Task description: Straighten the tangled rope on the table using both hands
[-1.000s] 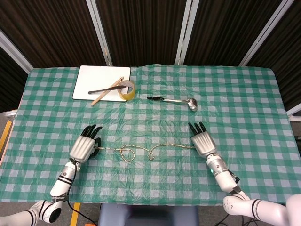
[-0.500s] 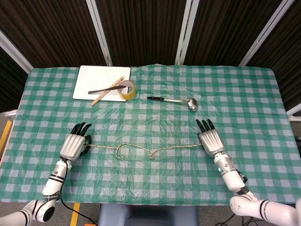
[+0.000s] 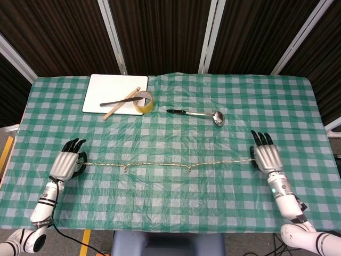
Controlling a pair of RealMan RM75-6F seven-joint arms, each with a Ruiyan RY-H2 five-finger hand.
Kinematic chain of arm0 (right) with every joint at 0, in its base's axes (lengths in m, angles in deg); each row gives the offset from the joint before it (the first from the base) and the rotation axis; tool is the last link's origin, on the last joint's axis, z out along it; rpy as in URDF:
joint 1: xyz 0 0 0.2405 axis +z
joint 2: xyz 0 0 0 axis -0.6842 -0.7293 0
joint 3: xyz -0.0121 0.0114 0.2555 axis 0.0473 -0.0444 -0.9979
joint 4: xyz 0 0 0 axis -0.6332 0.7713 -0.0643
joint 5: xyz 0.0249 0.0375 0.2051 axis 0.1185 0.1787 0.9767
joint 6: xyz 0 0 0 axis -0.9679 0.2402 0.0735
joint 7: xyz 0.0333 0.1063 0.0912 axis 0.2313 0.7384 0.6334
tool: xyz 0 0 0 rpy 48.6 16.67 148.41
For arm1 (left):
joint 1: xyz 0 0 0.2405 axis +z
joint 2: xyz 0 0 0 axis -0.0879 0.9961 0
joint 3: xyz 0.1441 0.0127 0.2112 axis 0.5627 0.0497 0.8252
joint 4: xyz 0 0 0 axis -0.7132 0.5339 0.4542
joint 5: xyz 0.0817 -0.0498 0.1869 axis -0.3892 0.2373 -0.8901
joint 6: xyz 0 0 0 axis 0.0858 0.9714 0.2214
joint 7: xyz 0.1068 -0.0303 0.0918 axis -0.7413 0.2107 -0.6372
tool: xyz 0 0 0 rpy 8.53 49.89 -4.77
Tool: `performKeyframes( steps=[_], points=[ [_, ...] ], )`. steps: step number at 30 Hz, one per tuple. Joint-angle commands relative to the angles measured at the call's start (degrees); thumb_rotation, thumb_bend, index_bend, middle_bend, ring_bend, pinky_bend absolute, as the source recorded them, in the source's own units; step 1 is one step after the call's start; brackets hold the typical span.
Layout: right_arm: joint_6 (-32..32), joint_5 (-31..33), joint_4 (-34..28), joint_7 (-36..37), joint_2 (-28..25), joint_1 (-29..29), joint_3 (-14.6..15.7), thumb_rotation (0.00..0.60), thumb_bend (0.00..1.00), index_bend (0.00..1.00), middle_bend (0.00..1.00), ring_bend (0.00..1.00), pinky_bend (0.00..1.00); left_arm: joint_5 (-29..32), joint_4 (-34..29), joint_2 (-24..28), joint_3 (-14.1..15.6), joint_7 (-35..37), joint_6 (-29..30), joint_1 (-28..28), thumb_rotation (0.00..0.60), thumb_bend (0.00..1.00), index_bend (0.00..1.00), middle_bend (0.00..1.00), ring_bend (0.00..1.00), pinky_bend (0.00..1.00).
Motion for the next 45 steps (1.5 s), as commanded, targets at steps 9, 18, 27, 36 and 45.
performKeyframes(
  steps=[9,18,27,36,45],
  points=[
    [-1.4,-0.3,8.0,7.7,-1.0,-3.4,1.0,0.6,0.5,0.79,0.03,0.0,0.0,1.2,6.0,-1.0,-0.5,3.1,-2.3,0.1,0.6,0.41,0.59,0.09,0.0,0.11],
    [-3.3,-0.8,12.4,10.5,0.3,-3.9,1.1,0.6,0.5,0.79,0.03,0.0,0.0,0.6,7.1,-1.3,0.0,5.2,-3.8,-0.1,0.6,0.4,0.59,0.09,0.0,0.11],
    [-3.8,-1.6,13.5,10.2,1.8,-3.7,0.9,0.6,0.5,0.79,0.03,0.0,0.0,0.3,9.3,-2.7,0.1,4.6,-3.7,-0.2,0.6,0.4,0.59,0.09,0.0,0.11],
    [-4.5,-0.8,14.5,9.7,2.1,-4.0,0.4,0.6,0.5,0.79,0.03,0.0,0.0,0.8,12.1,-3.6,-0.4,4.0,-3.6,0.0,0.6,0.4,0.59,0.09,0.0,0.11],
    [-5.6,-0.4,16.0,10.0,2.6,-4.2,0.0,0.6,0.5,0.78,0.03,0.0,0.0,2.3,14.0,-4.7,-1.3,3.3,-5.0,-0.1,0.6,0.4,0.61,0.1,0.0,0.11]
  ],
)
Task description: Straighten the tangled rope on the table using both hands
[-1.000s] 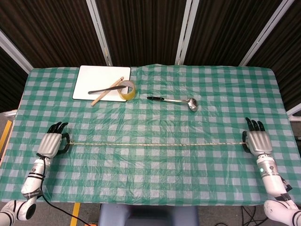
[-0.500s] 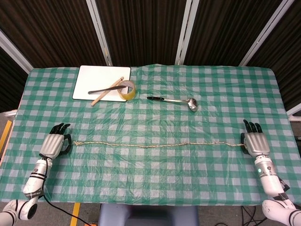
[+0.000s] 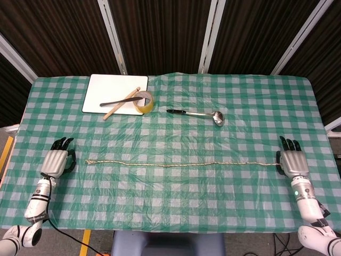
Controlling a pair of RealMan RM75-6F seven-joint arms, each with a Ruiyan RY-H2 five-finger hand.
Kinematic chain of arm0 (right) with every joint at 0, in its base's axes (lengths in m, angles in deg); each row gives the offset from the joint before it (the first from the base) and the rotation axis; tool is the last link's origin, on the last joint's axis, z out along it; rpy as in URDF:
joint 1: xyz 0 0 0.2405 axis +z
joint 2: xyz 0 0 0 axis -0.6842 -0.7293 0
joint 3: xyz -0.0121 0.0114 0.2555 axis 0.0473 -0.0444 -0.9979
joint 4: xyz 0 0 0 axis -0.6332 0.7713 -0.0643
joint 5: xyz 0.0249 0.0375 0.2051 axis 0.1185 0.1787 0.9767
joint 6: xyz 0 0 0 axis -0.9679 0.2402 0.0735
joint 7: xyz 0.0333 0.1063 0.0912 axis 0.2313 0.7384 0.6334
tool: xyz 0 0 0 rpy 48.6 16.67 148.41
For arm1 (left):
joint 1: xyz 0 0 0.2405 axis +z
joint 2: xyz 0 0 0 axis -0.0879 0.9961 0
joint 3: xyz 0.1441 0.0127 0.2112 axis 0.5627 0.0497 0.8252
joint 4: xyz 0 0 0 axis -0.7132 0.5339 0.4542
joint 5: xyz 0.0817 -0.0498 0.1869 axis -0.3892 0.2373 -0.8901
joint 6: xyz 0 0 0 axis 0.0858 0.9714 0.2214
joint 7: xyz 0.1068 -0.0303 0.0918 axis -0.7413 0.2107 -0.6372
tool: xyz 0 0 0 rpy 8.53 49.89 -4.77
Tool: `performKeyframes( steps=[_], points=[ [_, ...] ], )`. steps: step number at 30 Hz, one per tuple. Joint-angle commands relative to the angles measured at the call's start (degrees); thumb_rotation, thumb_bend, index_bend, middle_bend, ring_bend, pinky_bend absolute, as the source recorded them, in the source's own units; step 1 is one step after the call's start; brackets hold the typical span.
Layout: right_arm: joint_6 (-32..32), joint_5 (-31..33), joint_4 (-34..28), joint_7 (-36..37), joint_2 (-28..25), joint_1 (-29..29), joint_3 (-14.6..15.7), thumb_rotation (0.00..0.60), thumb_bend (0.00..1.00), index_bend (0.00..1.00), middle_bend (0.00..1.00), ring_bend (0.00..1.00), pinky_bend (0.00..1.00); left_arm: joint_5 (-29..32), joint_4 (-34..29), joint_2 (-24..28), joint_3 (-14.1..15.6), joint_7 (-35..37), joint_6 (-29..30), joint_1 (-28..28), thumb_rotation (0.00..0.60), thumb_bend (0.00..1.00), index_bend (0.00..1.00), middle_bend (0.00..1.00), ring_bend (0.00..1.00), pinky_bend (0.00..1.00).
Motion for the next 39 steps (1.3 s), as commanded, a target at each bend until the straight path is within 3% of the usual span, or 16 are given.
performKeyframes(
  steps=[1,5,9,10,12,14,15,18,20,25,31,39],
  points=[
    [-0.4,0.1,0.3,0.1,0.1,0.1,-0.2,0.6,0.5,0.78,0.03,0.0,0.0,0.3,0.6,-0.4,-0.2,-0.2,-0.5,-0.1,0.6,0.4,0.61,0.1,0.0,0.11],
    [-0.5,0.1,0.7,0.3,0.2,-0.1,-0.3,0.6,0.5,0.74,0.03,0.0,0.0,0.4,1.1,-0.6,-0.3,-0.8,-0.4,0.0,0.6,0.4,0.61,0.1,0.0,0.11],
    [-1.5,0.5,1.5,-0.3,0.5,0.0,-0.2,0.6,0.5,0.58,0.04,0.0,0.0,0.5,0.9,-0.8,-0.5,-2.8,0.5,0.1,0.6,0.4,0.6,0.1,0.0,0.1],
    [-1.8,0.7,1.7,-0.5,0.6,0.0,-0.2,0.6,0.5,0.5,0.04,0.0,0.0,0.6,0.8,-0.8,-0.6,-3.3,0.6,0.2,0.6,0.4,0.59,0.1,0.0,0.1],
    [-4.5,2.3,1.6,-1.7,0.1,0.2,0.1,0.6,0.48,0.19,0.01,0.0,0.0,0.8,0.0,-0.6,-0.7,-4.5,1.2,0.4,0.6,0.4,0.53,0.09,0.0,0.1],
    [-6.3,3.7,0.5,-3.2,-0.9,0.6,0.0,0.6,0.44,0.03,0.0,0.0,0.0,0.7,-1.7,0.1,-0.8,-4.8,2.3,0.9,0.6,0.41,0.41,0.08,0.0,0.1],
    [-6.1,3.8,0.0,-3.5,-1.2,0.5,0.0,0.6,0.38,0.0,0.0,0.0,0.0,0.7,-2.7,0.6,-0.9,-4.8,2.9,1.2,0.6,0.41,0.3,0.06,0.0,0.1],
    [-4.5,3.1,-2.2,-3.0,-2.6,0.0,-0.2,0.6,0.31,0.0,0.0,0.0,0.0,-0.3,-7.2,3.2,-0.7,-5.1,5.7,2.3,0.6,0.41,0.07,0.04,0.0,0.1],
    [-3.1,2.2,-4.1,-2.1,-4.0,-0.6,-0.1,0.6,0.29,0.0,0.0,0.0,0.0,-1.1,-10.8,5.5,-0.6,-5.7,8.3,3.3,0.6,0.41,0.01,0.03,0.0,0.1],
    [2.5,-0.8,-9.3,0.5,-7.6,-2.9,-0.1,0.6,0.29,0.0,0.0,0.0,0.0,-2.7,-19.9,11.1,-0.1,-7.4,14.3,6.4,0.6,0.41,0.0,0.02,0.0,0.1],
    [16.0,-8.1,-17.6,5.2,-12.3,-8.4,0.6,0.6,0.29,0.0,0.0,0.0,0.0,-6.3,-31.7,18.4,2.2,-5.8,21.8,11.3,0.6,0.41,0.0,0.0,0.0,0.1],
    [33.2,-17.8,-28.9,3.3,-15.5,-18.0,5.4,0.6,0.29,0.0,0.0,0.0,0.0,-9.7,-40.7,24.2,7.3,-7.5,28.5,18.4,0.6,0.41,0.0,0.0,0.0,0.09]
  ],
)
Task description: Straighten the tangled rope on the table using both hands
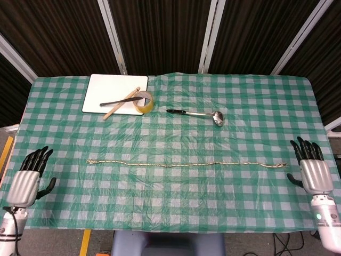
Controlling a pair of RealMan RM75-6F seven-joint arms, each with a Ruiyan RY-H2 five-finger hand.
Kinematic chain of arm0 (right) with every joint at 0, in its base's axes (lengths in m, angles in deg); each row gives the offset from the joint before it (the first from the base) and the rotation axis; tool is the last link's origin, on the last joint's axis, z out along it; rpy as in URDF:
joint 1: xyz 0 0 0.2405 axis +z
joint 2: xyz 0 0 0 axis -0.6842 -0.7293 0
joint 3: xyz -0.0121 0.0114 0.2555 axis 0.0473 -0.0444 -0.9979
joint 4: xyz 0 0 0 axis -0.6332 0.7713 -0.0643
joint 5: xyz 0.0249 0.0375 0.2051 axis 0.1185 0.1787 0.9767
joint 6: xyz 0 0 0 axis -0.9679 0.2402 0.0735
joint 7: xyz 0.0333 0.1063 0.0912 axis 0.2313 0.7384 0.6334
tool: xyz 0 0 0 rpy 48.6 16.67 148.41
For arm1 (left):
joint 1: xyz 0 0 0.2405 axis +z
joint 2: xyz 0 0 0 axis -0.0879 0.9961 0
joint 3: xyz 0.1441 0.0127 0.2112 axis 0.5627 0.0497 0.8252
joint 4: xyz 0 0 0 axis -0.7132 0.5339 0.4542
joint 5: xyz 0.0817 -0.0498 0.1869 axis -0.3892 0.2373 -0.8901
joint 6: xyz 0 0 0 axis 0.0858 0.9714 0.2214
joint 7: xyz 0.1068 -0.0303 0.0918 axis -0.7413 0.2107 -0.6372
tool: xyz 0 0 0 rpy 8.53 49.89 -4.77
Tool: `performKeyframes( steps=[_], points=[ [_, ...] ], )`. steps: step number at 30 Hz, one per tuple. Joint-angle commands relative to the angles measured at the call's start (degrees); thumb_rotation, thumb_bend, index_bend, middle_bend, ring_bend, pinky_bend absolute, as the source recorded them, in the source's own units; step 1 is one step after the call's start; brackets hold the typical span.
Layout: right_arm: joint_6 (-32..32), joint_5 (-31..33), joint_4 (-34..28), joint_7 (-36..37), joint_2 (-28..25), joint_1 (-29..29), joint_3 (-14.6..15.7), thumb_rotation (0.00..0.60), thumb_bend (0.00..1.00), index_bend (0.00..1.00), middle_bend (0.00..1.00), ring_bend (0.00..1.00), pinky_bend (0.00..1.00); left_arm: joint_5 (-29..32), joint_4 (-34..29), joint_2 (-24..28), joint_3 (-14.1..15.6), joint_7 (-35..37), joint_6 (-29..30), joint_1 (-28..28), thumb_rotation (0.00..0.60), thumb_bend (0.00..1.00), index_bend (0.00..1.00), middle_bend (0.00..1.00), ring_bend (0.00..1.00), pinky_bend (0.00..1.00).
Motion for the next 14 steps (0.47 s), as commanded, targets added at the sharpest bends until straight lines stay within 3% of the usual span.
performKeyframes(
  steps=[1,6,14],
  points=[
    [9.5,-6.9,-6.2,-1.3,-1.8,-6.4,3.6,0.6,0.29,0.0,0.0,0.0,0.0,-1.7,-2.7,2.0,2.5,-1.4,3.0,3.4,0.6,0.41,0.0,0.0,0.0,0.09],
    [14.6,-12.1,-5.8,-3.4,-0.4,-9.1,5.3,0.6,0.29,0.0,0.0,0.0,0.0,-3.1,-3.2,3.3,3.1,-3.6,4.1,4.7,0.6,0.4,0.0,0.0,0.0,0.07],
    [12.1,-11.4,-5.5,-2.4,-1.0,-9.1,5.0,0.6,0.29,0.0,0.0,0.0,0.0,-3.0,-3.8,4.0,2.4,-3.9,3.7,5.3,0.6,0.4,0.0,0.0,0.0,0.08]
  ],
)
